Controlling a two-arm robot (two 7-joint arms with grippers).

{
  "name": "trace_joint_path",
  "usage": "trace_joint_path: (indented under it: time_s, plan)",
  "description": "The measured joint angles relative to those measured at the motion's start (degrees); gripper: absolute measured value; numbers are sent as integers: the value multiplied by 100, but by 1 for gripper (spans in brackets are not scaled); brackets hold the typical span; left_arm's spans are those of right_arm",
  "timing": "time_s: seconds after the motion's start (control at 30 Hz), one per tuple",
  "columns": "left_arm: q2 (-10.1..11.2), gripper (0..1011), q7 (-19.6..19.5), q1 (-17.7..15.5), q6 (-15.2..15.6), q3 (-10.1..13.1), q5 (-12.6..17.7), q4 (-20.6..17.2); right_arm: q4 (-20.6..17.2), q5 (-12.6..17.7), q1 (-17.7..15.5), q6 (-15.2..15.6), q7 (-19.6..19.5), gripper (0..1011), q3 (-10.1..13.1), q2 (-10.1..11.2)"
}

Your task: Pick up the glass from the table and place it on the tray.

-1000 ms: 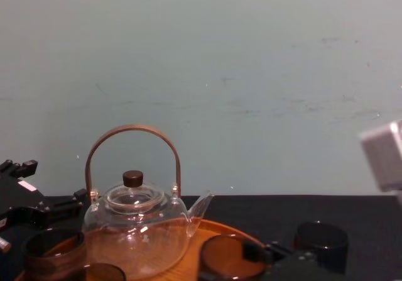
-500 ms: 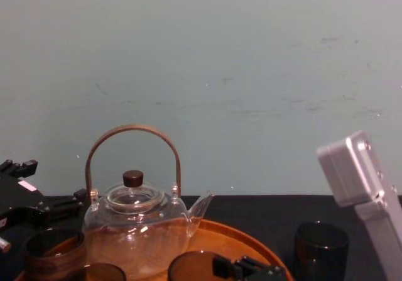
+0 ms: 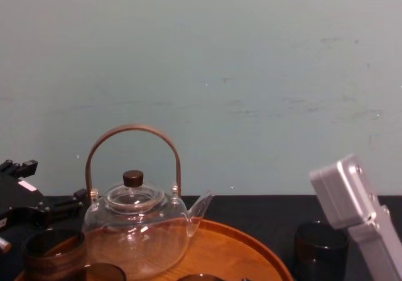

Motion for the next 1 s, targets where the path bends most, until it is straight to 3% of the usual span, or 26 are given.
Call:
trace_joint_path:
  time_s: [0.87, 1.0]
  plan:
    - [0, 1001, 0, 0, 0, 0, 0, 0, 7, 13, -4, 30, -8, 904, 0, -1]
    - [0, 1001, 0, 0, 0, 0, 0, 0, 7, 8, -5, 31, -8, 958, 0, 0]
